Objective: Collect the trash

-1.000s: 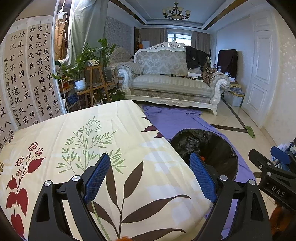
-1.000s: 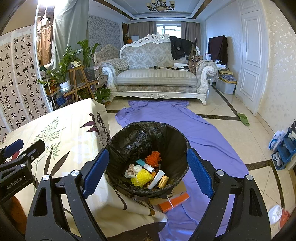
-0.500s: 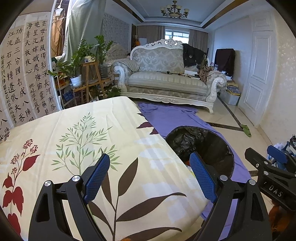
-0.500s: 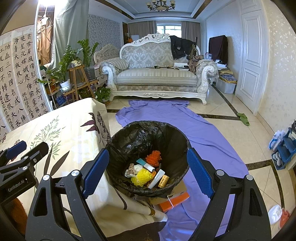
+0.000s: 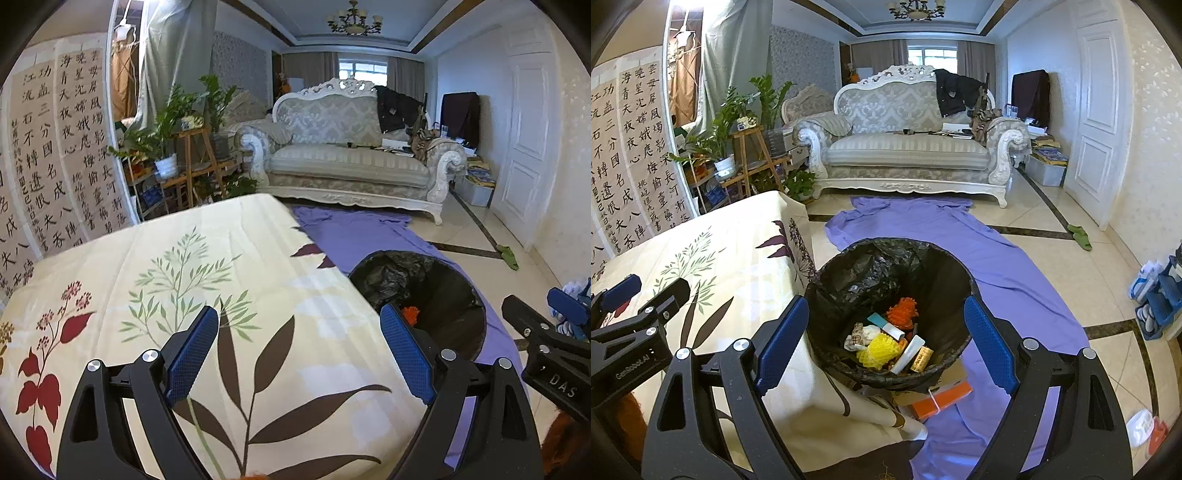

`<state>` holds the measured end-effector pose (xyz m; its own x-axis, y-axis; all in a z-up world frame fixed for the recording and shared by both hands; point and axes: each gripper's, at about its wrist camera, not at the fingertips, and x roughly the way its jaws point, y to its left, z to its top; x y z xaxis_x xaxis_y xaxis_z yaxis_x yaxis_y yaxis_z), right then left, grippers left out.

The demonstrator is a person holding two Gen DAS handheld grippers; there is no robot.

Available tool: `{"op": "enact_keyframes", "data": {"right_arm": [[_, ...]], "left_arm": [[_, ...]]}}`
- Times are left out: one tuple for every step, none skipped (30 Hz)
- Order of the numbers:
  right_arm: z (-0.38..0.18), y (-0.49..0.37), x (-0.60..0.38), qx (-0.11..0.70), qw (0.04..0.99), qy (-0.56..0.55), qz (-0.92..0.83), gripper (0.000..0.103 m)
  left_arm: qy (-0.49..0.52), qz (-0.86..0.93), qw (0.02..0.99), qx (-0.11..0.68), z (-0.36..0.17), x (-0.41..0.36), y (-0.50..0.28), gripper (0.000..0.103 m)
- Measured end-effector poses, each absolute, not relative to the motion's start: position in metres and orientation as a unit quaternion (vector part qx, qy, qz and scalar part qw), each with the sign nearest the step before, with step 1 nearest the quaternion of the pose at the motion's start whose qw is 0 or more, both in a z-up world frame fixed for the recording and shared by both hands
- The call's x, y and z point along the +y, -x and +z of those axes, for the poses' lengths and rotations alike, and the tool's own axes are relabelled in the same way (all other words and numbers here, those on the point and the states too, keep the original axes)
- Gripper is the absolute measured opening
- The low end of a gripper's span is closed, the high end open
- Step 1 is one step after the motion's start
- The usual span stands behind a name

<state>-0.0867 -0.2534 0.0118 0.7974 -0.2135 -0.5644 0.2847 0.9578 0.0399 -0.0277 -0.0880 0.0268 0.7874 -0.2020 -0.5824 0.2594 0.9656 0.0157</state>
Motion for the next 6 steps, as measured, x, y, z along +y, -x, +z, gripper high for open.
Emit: {"op": "enact_keyframes", "data": {"right_arm": [[0.011,0.086,-0.252,0.291,0.946,-0.061,-0.130,0.084],[0.011,0.084,-0.251,0.292,0.946,-0.060,-0.128,0.084],[0.012,0.082,-0.249,0.293,0.946,-0.059,-0.126,0.084],[0.012,0.080,-0.247,0.295,0.946,-0.058,-0.122,0.084],[0.012,0.077,-0.245,0.296,0.946,-0.057,-0.118,0.084],[0.012,0.074,-0.240,0.297,0.947,-0.054,-0.113,0.084]], "left_arm": [[-0.046,-0.120,0.943,0.307,0.026,-0.086,0.026,0.087],[-0.044,-0.118,0.943,0.309,0.025,-0.083,0.025,0.087],[-0.043,-0.112,0.943,0.311,0.024,-0.080,0.023,0.087],[-0.042,-0.109,0.943,0.313,0.023,-0.076,0.022,0.087],[-0.041,-0.106,0.942,0.315,0.023,-0.073,0.021,0.087],[-0.040,-0.103,0.943,0.315,0.022,-0.069,0.020,0.087]]}}
